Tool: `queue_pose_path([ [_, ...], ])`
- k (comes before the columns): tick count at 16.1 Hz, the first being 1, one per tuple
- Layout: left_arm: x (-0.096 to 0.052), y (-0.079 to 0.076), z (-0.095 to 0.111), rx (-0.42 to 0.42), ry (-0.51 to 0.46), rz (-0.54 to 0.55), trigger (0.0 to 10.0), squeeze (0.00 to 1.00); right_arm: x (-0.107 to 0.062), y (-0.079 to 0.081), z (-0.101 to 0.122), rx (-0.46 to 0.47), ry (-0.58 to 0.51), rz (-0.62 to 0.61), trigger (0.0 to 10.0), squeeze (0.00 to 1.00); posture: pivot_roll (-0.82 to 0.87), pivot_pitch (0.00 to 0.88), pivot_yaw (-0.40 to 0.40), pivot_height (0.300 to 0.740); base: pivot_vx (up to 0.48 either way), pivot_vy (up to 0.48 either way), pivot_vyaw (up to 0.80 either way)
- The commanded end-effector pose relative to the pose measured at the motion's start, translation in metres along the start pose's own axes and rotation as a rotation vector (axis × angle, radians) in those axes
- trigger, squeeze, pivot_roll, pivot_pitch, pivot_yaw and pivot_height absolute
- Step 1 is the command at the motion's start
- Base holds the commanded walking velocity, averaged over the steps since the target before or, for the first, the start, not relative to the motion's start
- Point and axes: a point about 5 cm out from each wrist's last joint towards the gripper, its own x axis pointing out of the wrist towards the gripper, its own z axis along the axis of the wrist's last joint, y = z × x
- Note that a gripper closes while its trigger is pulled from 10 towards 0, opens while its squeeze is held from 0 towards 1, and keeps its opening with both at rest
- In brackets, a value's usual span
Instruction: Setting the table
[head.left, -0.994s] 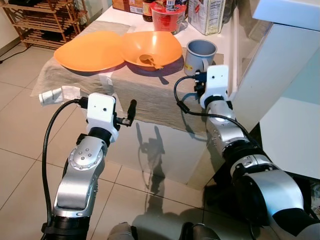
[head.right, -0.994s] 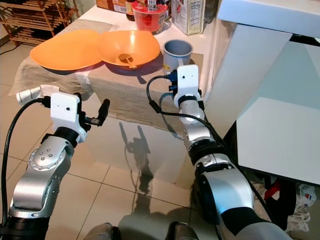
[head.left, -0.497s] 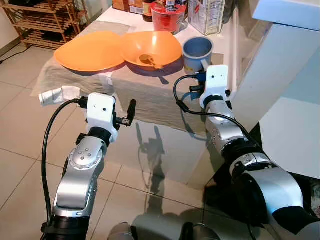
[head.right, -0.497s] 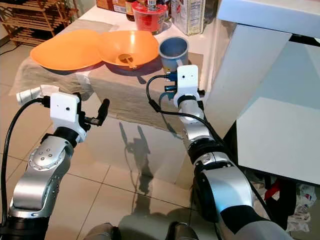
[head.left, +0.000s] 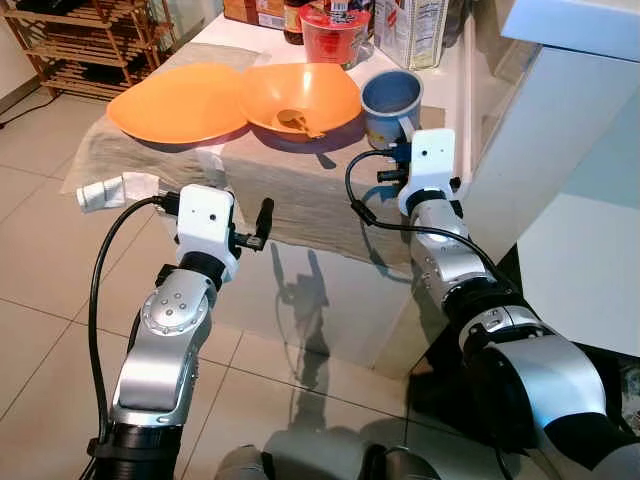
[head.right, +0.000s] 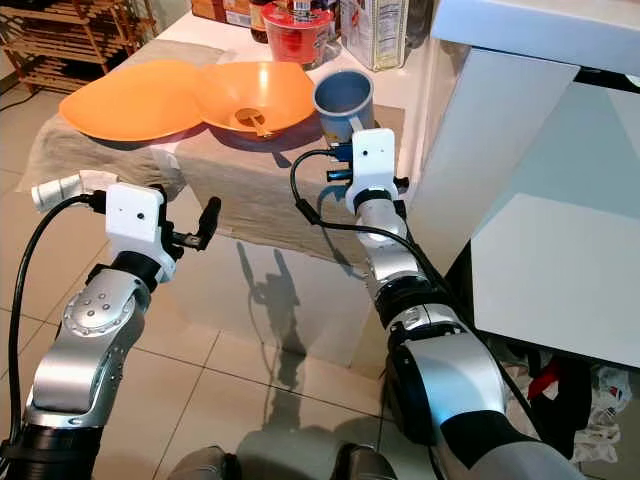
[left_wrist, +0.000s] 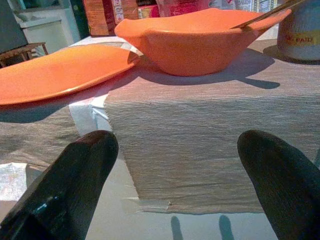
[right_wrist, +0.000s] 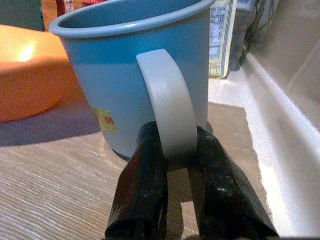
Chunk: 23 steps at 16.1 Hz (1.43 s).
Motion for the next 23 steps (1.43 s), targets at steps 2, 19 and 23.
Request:
queue_pose_path([
  [2,0.004,-0.003,0.003,0.025,-0.021,-0.023,10.0,0.00,0.000,0.000,0.013,-0.025,-0.097,-0.024,0.0,0.00,0.14,0.055,0.001,0.727,0.000,0.000,0.00],
  [19,0.023,-0.035,0.001,-0.082,-0.063,-0.269,10.0,0.00,-0.120,-0.021,-0.007,-0.083,-0.194,-0.048,0.0,0.00,-0.01,0.000,0.020,0.727,0.000,0.000,0.00],
  [23,0.023,-0.038,0.003,-0.110,-0.072,-0.330,10.0,0.00,-0.149,-0.034,-0.001,-0.113,-0.195,-0.091,0.0,0.00,-0.03,0.000,0.033,0.727,0.000,0.000,0.00],
])
